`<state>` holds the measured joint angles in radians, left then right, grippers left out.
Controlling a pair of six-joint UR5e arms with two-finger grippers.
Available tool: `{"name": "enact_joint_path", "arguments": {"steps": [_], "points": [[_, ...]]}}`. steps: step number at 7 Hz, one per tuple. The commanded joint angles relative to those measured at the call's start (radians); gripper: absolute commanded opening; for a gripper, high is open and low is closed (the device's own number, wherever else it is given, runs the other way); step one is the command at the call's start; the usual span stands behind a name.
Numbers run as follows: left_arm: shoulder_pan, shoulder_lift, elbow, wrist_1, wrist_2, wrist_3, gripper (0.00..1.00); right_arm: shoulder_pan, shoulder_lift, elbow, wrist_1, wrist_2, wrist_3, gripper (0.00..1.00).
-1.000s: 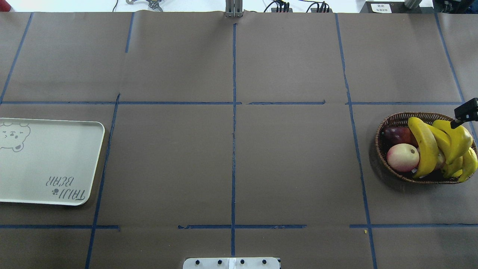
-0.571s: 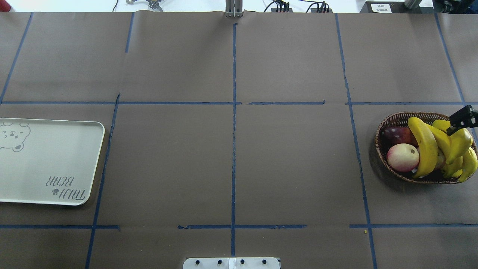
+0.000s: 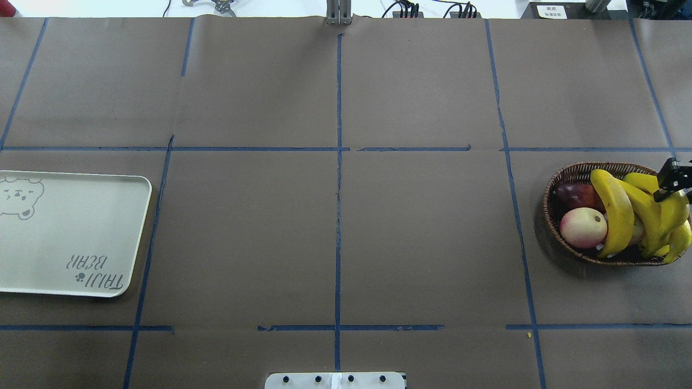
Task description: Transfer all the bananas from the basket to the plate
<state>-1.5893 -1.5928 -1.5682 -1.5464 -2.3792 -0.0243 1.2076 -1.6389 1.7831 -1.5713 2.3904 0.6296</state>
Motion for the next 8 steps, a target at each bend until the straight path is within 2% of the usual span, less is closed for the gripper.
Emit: {"name": "enact_joint_path", "arguments": {"steps": [1, 3, 4, 5, 6, 8], "points": [[0.0, -0.004, 0.008, -0.001, 0.0, 0.001, 1.0, 0.036, 0.01, 0.005, 0.008, -0.004, -0.001, 0.0], [0.0, -0.004, 0.011, -0.001, 0.0, 0.0, 1.0, 0.219, 0.014, 0.012, 0.136, -0.004, -0.014, 0.0], [0.0, -0.004, 0.013, -0.001, 0.0, 0.001, 1.0, 0.283, 0.025, 0.047, 0.151, 0.009, -0.013, 0.0], [0.0, -0.006, 0.011, -0.001, 0.0, 0.0, 1.0, 0.286, 0.042, 0.108, 0.142, 0.004, -0.002, 0.0], [0.002, -0.013, 0.011, -0.001, 0.0, -0.011, 1.0, 0.273, 0.095, 0.122, 0.14, 0.006, 0.027, 0.0], [0.003, -0.047, -0.007, -0.041, -0.002, -0.092, 1.0, 0.073, 0.256, 0.122, 0.151, -0.02, 0.225, 0.0]]}}
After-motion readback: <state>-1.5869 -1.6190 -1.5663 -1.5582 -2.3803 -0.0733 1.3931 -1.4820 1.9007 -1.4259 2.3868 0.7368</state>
